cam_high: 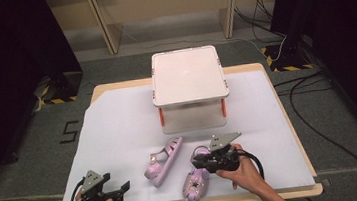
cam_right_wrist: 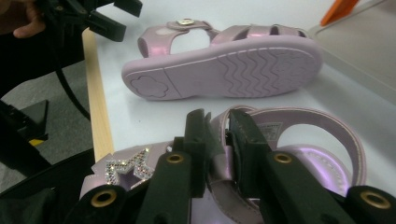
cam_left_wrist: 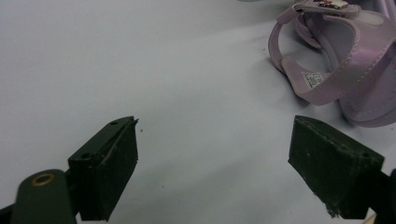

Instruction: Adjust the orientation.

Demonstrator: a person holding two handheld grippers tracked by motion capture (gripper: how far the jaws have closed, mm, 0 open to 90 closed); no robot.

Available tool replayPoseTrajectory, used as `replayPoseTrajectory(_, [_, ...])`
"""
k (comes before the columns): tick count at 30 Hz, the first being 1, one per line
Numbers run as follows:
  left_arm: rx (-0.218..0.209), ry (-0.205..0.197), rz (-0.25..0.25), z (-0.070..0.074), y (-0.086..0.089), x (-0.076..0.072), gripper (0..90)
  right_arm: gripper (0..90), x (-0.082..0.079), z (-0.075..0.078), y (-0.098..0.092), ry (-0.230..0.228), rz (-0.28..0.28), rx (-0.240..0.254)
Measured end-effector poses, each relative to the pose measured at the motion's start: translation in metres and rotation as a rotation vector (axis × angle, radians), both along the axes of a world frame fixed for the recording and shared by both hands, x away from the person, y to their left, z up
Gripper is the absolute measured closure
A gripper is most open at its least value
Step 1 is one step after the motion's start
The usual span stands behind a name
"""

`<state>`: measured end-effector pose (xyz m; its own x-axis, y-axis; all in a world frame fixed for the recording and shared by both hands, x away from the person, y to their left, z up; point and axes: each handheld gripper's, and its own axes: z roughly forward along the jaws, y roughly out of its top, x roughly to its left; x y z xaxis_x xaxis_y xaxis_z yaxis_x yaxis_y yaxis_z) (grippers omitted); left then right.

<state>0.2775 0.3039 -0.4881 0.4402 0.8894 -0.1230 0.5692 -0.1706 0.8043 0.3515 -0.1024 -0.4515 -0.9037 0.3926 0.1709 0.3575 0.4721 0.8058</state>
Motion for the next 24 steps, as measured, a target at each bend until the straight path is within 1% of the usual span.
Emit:
replayPoseTrajectory(1, [-0.002,0.001,0.001,0.000,0.000,0.000,15.3,79.4,-0.001,0.000,-0.002,-0.007,-0.013,0.004])
replayPoseTrajectory(3, [-0.003,0.000,0.002,0.000,0.000,0.000,15.3,80.0,-0.002,0.002,-0.006,0.002,-0.032,0.016])
replayPoseTrajectory(5, [-0.003,0.001,0.000,0.000,0.000,0.000,15.3,80.3,-0.001,0.004,-0.013,-0.004,-0.059,0.021])
replayPoseTrajectory(7, [0.001,0.000,0.000,0.000,0.000,0.000,15.3,80.7,0.003,0.006,-0.022,-0.005,-0.110,0.035])
replayPoseTrajectory(10, [-0.004,-0.001,0.002,0.000,0.000,0.000,15.3,80.9,0.009,0.006,-0.036,0.010,-0.184,0.061])
replayPoseTrajectory(13, [-0.002,0.000,0.000,0.000,0.000,0.000,15.3,80.0,0.014,0.001,-0.050,0.047,-0.244,0.083])
replayPoseTrajectory(16, [-0.004,0.000,0.001,0.000,0.000,0.000,15.3,77.1,0.016,-0.001,-0.059,0.086,-0.272,0.108])
replayPoseTrajectory(18, [-0.004,0.000,0.002,0.000,0.000,0.000,15.3,73.2,0.016,0.000,-0.064,0.092,-0.270,0.126])
replayPoseTrajectory(20, [-0.005,-0.001,0.003,0.000,0.000,0.000,15.3,70.3,0.013,0.004,-0.066,0.085,-0.268,0.119])
replayPoseTrajectory(22, [-0.004,0.000,0.002,0.000,0.000,0.000,15.3,69.6,0.011,0.004,-0.066,0.072,-0.258,0.095])
replayPoseTrajectory(24, [0.002,0.000,-0.002,0.000,0.000,0.000,15.3,68.2,0.011,0.004,-0.066,0.069,-0.254,0.093])
